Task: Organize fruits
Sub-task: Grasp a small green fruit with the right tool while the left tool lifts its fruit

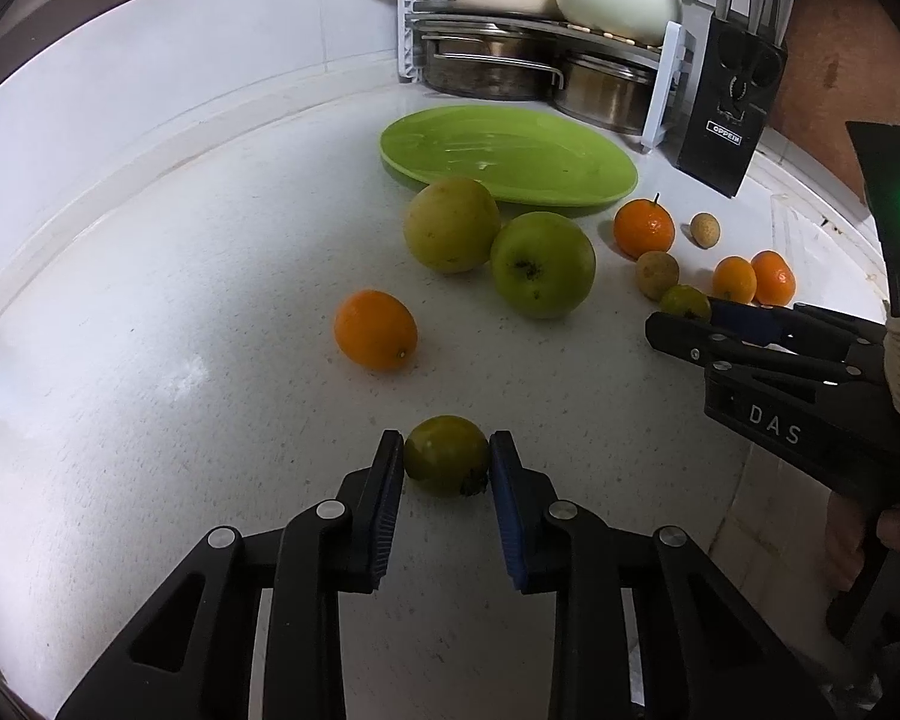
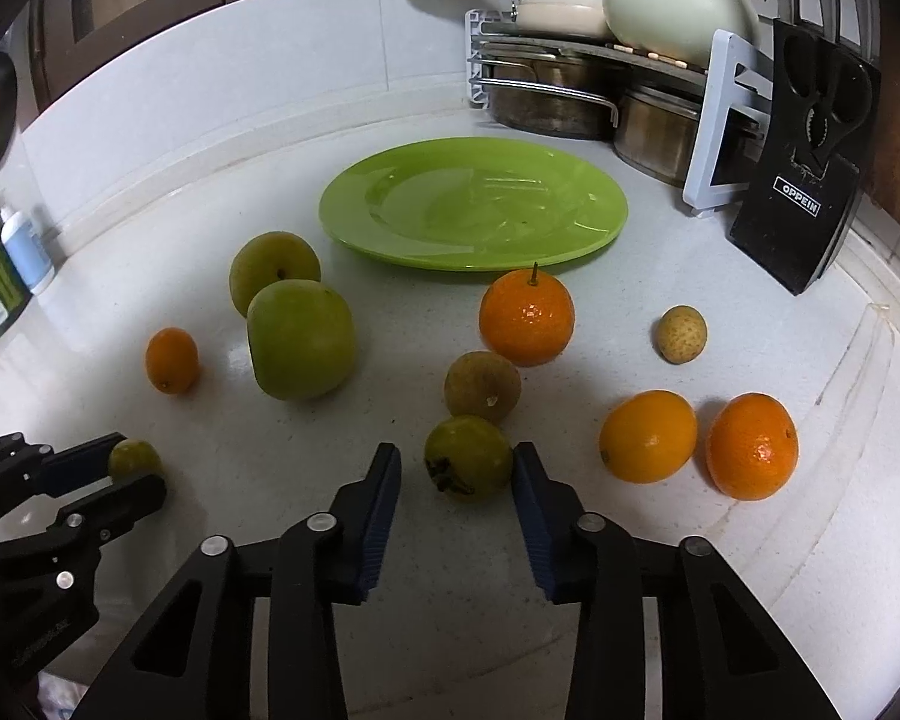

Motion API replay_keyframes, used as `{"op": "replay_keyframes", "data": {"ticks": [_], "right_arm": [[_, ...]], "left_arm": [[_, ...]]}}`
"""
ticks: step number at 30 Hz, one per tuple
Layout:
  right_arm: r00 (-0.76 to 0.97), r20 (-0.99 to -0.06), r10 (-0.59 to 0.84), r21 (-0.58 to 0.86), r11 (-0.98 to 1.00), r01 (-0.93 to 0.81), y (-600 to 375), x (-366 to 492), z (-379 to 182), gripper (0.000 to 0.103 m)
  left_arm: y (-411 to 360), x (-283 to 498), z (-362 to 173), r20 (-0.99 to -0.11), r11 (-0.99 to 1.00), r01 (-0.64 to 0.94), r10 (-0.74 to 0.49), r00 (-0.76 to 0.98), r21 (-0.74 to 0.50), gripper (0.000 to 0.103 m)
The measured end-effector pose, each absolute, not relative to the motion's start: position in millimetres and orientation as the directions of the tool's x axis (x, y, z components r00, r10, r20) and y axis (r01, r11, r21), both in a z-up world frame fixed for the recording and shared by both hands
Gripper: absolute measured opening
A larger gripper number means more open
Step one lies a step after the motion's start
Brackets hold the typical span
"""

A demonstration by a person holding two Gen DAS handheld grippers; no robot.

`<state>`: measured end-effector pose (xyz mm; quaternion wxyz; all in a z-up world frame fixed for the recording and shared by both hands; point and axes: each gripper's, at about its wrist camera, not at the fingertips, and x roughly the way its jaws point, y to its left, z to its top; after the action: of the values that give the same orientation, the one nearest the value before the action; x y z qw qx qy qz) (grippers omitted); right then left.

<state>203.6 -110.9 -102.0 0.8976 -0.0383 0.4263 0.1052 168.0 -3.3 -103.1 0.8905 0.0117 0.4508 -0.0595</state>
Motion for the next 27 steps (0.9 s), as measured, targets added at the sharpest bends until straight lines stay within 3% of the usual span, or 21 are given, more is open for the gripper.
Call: {"op": "replay_keyframes", "data": {"ticks": [3,27], "right_arm": [[0.613,-0.773,0.165,0.036,0.976,-0.217,-112,204,-101,0.03],[0.672,-0.728,0.139,0.065,0.989,-0.135,-99,187,-64,0.03]], "left_arm": [[-3,169,-101,-0.802,0.991,0.128,-0.11,0.587,-0.042,0.029],[11,182,-47,-0.707,0.952,0.302,-0.252,0.661,-0.056,0.029]]}}
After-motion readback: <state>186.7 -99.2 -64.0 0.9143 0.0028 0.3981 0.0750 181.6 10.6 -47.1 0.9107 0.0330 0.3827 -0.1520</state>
